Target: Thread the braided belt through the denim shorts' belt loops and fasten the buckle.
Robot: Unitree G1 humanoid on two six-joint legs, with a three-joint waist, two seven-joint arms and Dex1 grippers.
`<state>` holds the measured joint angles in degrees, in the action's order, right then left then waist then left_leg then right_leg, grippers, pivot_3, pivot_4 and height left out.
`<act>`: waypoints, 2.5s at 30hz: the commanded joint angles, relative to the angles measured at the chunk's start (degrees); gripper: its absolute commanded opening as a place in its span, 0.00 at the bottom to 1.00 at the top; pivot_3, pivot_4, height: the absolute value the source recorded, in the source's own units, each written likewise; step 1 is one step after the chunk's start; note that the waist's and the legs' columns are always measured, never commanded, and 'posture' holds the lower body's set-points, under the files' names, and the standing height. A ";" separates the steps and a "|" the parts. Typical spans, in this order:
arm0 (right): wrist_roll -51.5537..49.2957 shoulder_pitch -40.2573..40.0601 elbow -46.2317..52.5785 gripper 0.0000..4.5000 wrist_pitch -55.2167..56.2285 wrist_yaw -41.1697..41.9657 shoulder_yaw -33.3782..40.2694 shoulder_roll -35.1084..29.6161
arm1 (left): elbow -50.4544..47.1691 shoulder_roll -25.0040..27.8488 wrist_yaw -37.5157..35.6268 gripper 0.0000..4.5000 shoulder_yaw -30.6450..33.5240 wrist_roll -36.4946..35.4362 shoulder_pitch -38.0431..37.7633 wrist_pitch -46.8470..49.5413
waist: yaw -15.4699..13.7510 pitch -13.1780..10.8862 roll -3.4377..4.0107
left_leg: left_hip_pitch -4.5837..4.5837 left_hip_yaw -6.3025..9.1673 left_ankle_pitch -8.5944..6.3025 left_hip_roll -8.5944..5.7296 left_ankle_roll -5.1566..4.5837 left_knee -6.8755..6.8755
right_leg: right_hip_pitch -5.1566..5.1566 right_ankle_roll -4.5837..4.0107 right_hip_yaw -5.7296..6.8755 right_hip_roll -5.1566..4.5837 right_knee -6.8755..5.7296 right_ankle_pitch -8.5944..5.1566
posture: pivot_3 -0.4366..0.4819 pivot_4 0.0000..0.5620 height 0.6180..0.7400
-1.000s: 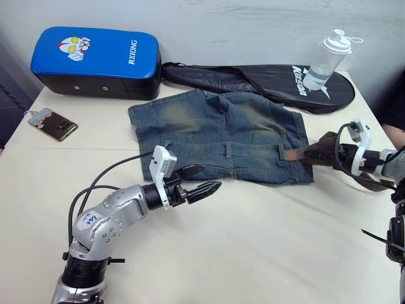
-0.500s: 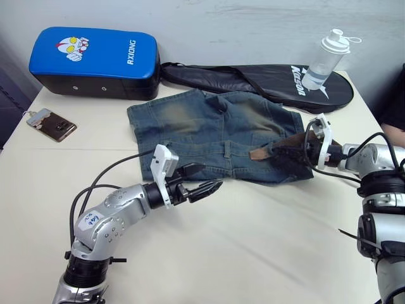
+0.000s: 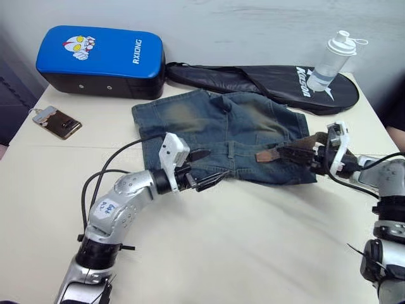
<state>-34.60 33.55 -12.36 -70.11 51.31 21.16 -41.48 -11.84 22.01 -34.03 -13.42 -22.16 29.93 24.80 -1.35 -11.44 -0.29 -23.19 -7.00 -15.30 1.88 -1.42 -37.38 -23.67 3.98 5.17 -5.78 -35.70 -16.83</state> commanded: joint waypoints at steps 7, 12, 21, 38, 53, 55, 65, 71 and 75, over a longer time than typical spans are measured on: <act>-4.28 -11.57 22.70 1.00 8.49 1.82 2.58 -3.77 | 25.08 -6.23 -2.33 1.00 -11.75 23.20 14.47 -28.11 | -0.04 0.00 0.00 | -0.03 0.00 -0.04 -0.03 -0.20 0.02 | -0.01 0.04 0.03 0.00 0.03 0.02 | 0.48 0.27 1.00; -1.58 -17.45 32.20 1.00 15.06 0.19 -3.63 -3.77 | 41.46 -10.80 3.50 1.00 -13.94 32.57 21.80 -39.65 | 0.03 -0.04 -0.06 | -0.02 0.01 -0.22 -0.02 -0.54 0.00 | -0.02 0.07 0.18 -0.01 0.03 0.04 | 0.48 0.27 1.00; 4.45 -20.68 35.59 1.00 20.08 -8.61 -9.15 -1.92 | 60.78 -19.98 14.47 1.00 -15.92 42.66 30.95 -48.25 | -0.18 -0.06 -0.11 | -0.13 0.09 -0.28 -0.09 -0.69 -0.12 | -0.02 0.09 0.65 -0.30 0.05 0.04 | 0.48 0.27 1.00; 10.46 -17.49 33.42 1.00 22.29 -18.87 -8.12 -1.76 | 79.33 -28.02 24.04 0.88 -18.02 51.51 37.41 -47.43 | -0.17 -0.08 -0.14 | -0.22 0.18 -0.35 -0.14 -0.85 -0.36 | 0.02 0.13 0.80 -0.43 0.01 0.05 | 0.48 0.27 1.00; 16.29 -15.11 26.84 0.55 21.74 -21.64 -17.01 -0.19 | 75.54 -25.82 23.96 0.00 -13.52 49.48 37.15 -45.67 | 0.12 -0.08 -0.14 | -0.22 0.13 -0.36 -0.13 -0.87 -0.41 | -0.01 0.14 0.77 -0.43 -0.08 0.04 | 0.48 0.27 1.00; 17.52 -14.53 25.02 0.34 21.37 -22.91 -17.87 0.57 | 74.16 -25.16 22.71 0.00 -13.27 49.46 37.01 -45.61 | 0.19 -0.08 -0.14 | -0.23 0.13 -0.36 -0.13 -0.86 -0.41 | -0.03 0.14 0.77 -0.42 -0.08 0.04 | 0.48 0.27 1.00; 18.92 -13.15 21.50 0.01 15.93 -23.92 -21.77 2.42 | 52.39 -11.28 8.18 0.00 -14.99 53.16 32.59 -41.17 | 1.44 -0.04 -0.18 | -0.19 0.11 -0.32 -0.07 -0.80 -0.48 | 0.00 0.14 0.74 -0.37 -0.17 0.04 | 0.48 0.27 1.00; 19.31 -11.77 19.24 0.01 16.40 -23.63 -22.52 2.95 | 32.88 0.97 -1.87 0.00 -12.83 53.70 26.61 -35.17 | 1.53 0.02 -0.26 | -0.11 0.05 -0.26 0.03 -0.70 -0.49 | 0.05 0.11 0.68 -0.23 -0.22 0.03 | 0.48 0.27 1.00; 19.33 -10.88 18.10 0.01 17.26 -23.08 -22.94 3.62 | 22.53 5.84 -6.37 0.00 -9.41 51.64 21.35 -30.31 | 1.57 0.24 -0.61 | -0.09 0.06 -0.31 -0.01 -0.77 -0.58 | 0.14 0.11 0.68 -0.34 -0.23 0.03 | 0.48 0.27 1.00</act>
<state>-16.47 23.50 8.36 -51.81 28.09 -0.23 -38.52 16.73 26.56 -38.33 -25.45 31.02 52.50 -8.10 0.21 -11.20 -0.90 -23.27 -6.94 -15.61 1.86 -2.20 -37.97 -23.53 4.10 5.84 -6.14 -35.93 -16.80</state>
